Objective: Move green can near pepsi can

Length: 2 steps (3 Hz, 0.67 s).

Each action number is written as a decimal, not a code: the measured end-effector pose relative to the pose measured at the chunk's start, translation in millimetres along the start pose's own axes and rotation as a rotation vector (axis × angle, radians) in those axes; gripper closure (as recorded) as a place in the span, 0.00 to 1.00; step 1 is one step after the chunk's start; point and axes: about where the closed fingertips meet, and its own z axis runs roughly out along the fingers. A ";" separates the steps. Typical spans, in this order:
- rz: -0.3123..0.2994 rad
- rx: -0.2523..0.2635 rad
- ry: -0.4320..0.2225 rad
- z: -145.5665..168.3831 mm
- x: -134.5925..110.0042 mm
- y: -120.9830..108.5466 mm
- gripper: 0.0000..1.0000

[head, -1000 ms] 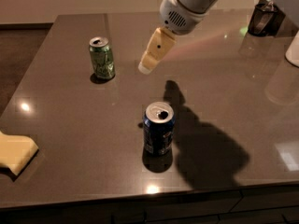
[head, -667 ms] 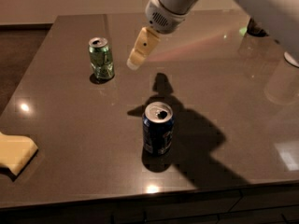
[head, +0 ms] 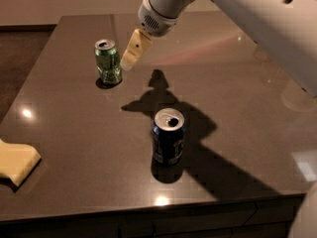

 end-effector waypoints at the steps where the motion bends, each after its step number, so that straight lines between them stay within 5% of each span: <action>1: 0.012 -0.024 -0.016 21.2 -11.1 -1.8 0.00; 2: -0.001 -0.073 -0.036 45.1 -26.2 3.7 0.00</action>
Offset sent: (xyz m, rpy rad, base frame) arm 0.0326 0.0554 -0.0308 0.0743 0.0535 0.0733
